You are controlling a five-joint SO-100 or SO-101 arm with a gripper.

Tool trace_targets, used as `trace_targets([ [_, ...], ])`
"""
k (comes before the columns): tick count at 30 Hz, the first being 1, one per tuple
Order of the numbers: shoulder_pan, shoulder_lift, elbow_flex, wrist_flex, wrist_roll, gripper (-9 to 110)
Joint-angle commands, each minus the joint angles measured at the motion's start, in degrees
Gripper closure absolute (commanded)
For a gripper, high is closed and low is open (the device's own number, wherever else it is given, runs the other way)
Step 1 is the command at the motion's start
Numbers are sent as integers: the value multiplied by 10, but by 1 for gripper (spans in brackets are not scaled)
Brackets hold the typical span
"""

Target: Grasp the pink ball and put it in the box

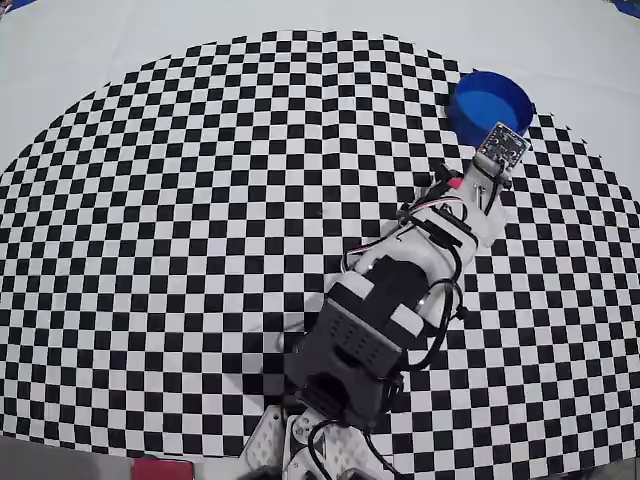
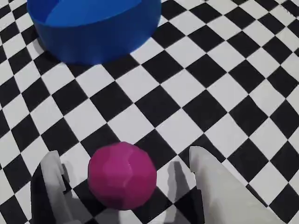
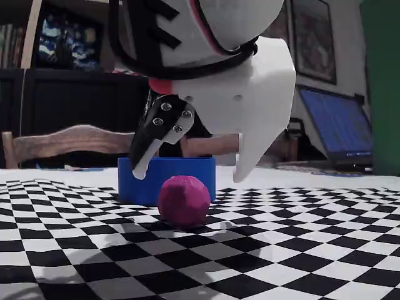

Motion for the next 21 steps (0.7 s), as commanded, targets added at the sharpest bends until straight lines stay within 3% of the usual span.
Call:
trace_targets([
  [1, 3, 1, -34, -4, 4, 70],
  [21, -2, -35, -56, -4, 4, 70],
])
